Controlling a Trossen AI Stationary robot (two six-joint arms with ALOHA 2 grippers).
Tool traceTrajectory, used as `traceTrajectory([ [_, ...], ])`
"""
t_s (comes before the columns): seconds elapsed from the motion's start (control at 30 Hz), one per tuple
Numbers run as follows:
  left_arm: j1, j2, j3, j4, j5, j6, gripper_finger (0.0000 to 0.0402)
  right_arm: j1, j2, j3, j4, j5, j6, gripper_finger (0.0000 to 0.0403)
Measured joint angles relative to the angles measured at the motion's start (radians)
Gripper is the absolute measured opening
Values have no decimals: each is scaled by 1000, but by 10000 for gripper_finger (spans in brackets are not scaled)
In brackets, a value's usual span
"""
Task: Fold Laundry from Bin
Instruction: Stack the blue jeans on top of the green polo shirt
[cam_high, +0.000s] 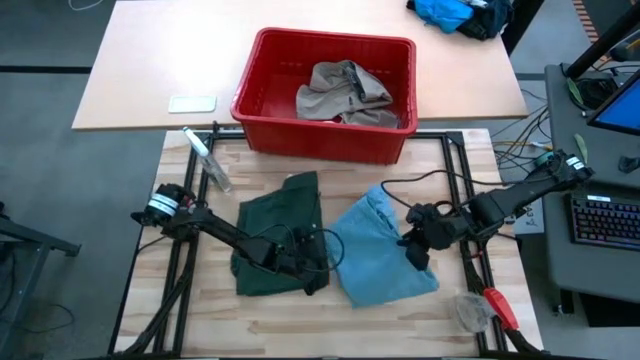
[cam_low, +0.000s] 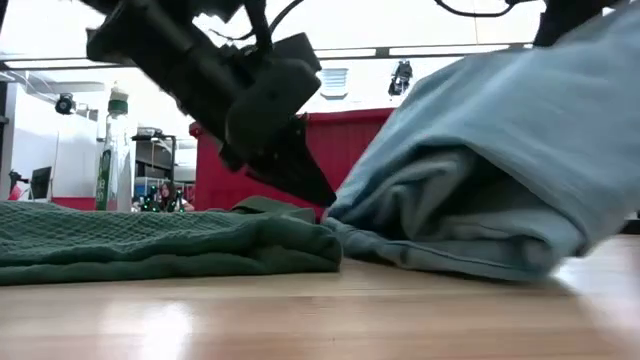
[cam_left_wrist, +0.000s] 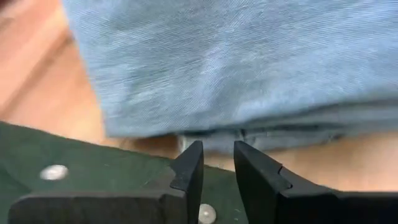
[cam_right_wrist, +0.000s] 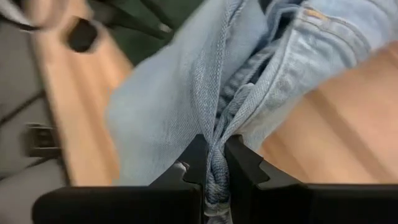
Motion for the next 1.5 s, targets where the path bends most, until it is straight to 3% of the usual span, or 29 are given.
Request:
traceTrajectory([
  [0.17, 0, -2, 112, -114, 46, -36, 75, 11, 1, 20, -110, 13, 67, 24],
  [0.37, 7, 9, 147, -53, 183, -291, 81, 10, 13, 12, -119, 12, 82, 24],
  [0.57, -2, 39, 125, 29, 196, -501, 138, 38, 22, 11, -148, 29, 121, 24],
  [0.67, -4, 50, 121, 128, 199, -530, 182, 67, 33, 10, -176, 37, 151, 24],
  [0.8, -1, 76, 158, 134, 179, -541, 239, 109, 42, 9, -178, 60, 188, 24],
  [0.97, 1, 122, 245, -62, 150, -632, 288, 146, 42, 7, -178, 83, 224, 24],
  [1.1, -3, 155, 307, -155, 130, -657, 306, 156, 47, 7, -177, 86, 224, 24],
  [1.5, 9, 327, 447, -160, 110, -689, 312, 156, 55, 7, -177, 93, 185, 24],
])
